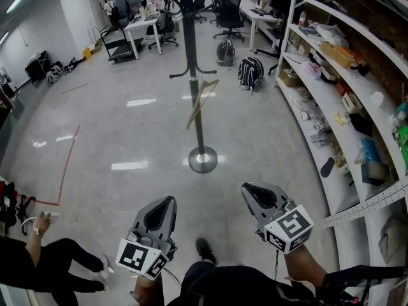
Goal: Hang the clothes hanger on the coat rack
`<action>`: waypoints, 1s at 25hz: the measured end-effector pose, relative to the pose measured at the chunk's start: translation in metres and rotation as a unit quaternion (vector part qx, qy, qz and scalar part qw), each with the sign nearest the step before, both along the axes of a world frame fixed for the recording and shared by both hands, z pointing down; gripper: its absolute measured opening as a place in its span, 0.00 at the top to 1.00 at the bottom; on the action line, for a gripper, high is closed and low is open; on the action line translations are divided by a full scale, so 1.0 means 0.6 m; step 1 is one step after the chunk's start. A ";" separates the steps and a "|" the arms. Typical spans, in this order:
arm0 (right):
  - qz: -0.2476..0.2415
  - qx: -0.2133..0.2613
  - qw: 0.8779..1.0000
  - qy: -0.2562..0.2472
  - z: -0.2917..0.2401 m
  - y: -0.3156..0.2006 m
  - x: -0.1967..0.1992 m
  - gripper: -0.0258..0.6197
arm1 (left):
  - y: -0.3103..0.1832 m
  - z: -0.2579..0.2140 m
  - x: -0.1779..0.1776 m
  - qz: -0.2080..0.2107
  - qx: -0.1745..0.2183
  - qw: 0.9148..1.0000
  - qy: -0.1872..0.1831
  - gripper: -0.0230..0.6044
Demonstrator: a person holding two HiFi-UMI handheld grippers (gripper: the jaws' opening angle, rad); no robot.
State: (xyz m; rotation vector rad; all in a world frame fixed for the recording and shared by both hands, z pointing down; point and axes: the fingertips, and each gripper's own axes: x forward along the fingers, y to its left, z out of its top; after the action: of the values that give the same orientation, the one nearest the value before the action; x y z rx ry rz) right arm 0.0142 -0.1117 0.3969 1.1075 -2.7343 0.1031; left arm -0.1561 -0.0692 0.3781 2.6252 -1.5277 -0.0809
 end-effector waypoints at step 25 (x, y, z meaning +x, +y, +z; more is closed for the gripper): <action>-0.017 0.004 0.999 -0.036 0.001 0.427 0.157 0.95 | 0.485 0.008 0.160 -0.033 -0.021 0.998 -0.051 0.96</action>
State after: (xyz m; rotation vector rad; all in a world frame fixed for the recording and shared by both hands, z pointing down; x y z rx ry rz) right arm 0.1081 0.1444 0.3973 1.0790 -2.8189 0.1305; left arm -0.0604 0.2217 0.3827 2.5829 -1.6282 0.0804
